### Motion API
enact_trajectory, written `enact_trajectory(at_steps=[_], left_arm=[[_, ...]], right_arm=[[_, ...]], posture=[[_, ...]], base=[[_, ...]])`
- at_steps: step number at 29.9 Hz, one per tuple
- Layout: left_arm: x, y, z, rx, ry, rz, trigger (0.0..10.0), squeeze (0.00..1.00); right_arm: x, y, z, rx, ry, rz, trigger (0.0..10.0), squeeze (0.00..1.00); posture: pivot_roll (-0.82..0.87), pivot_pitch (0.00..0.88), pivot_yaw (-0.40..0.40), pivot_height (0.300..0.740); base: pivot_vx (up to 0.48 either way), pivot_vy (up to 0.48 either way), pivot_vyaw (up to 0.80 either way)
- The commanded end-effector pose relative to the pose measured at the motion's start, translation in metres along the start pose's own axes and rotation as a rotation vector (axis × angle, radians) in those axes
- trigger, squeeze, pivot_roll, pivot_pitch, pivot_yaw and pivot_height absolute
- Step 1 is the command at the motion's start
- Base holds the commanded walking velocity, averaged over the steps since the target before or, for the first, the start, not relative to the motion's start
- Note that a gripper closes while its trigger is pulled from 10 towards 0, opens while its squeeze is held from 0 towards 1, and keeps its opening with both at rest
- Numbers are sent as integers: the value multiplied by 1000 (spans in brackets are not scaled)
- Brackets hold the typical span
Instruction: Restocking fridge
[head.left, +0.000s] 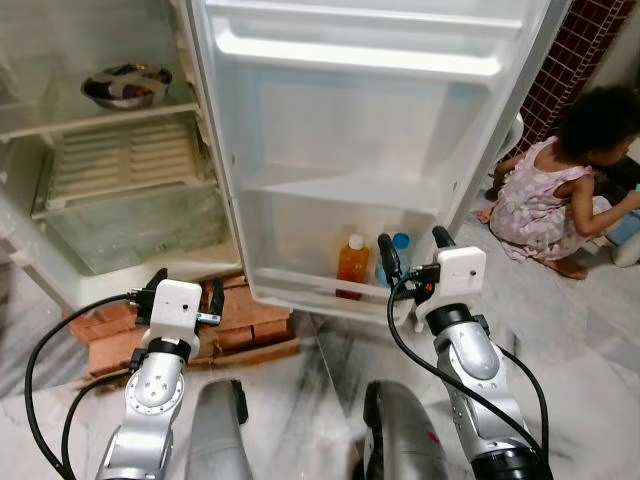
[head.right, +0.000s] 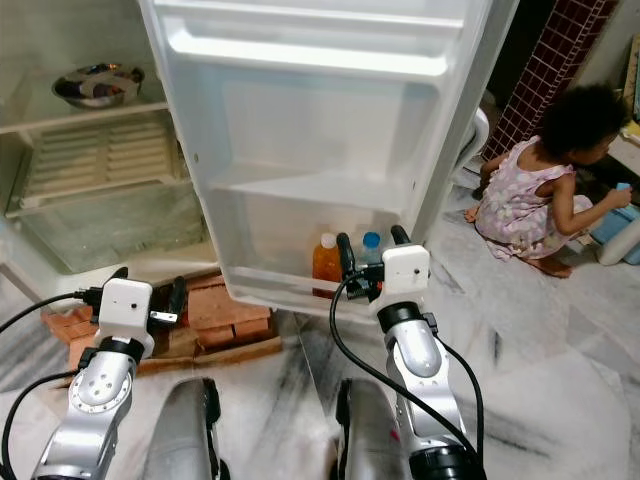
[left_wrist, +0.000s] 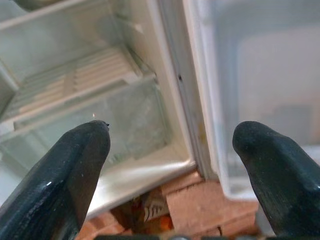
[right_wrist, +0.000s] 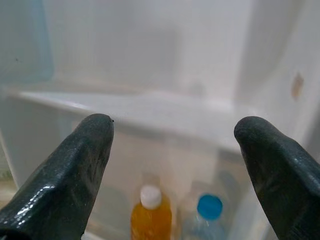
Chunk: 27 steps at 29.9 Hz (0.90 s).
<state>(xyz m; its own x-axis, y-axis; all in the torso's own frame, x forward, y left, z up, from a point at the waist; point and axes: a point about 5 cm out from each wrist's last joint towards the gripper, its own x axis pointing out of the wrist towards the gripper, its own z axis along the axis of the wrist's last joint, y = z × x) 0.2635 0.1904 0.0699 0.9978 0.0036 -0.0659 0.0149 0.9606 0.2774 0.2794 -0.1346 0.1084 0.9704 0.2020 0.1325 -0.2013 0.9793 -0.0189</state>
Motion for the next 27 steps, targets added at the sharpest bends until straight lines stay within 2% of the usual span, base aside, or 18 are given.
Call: enact_trajectory(at_steps=[1,2,4,11,13,16,21,27], left_arm=[[8,17,3,2,-2,18,10000,0],[8,17,3,2,-2,18,10000,0],[17,30,10,31,-21,1,10000,0],[20,30,23,0,-45,-55,10000,0],[9,19,27,-83,-43,-73,10000,0],[-6,6,25,-127,-37,-107,10000,0],[-21,-10,16,-167,8,-115,10000,0],[-21,-20,17,-183,34,-116,10000,0]], right_arm=[[5,2,3,-6,-3,22,10000,0],[5,2,3,-6,-3,22,10000,0],[9,3,7,-11,-7,38,10000,0],[11,-1,8,-16,-1,30,10000,0],[6,-5,6,-16,9,10,10000,0],[1,-8,3,-8,29,-12,10000,0],[-8,-13,-8,12,97,-31,10000,0],[-9,-8,-16,19,155,8,10000,0]], posture=[[47,0,-51,688],[47,0,-51,688],[52,0,-53,708],[49,0,-47,740],[43,0,-45,740],[42,0,-46,740],[47,0,-53,740],[47,0,-57,740]], base=[[0,0,0],[0,0,0],[0,0,0],[0,0,0],[0,0,0],[0,0,0],[0,0,0],[0,0,0]])
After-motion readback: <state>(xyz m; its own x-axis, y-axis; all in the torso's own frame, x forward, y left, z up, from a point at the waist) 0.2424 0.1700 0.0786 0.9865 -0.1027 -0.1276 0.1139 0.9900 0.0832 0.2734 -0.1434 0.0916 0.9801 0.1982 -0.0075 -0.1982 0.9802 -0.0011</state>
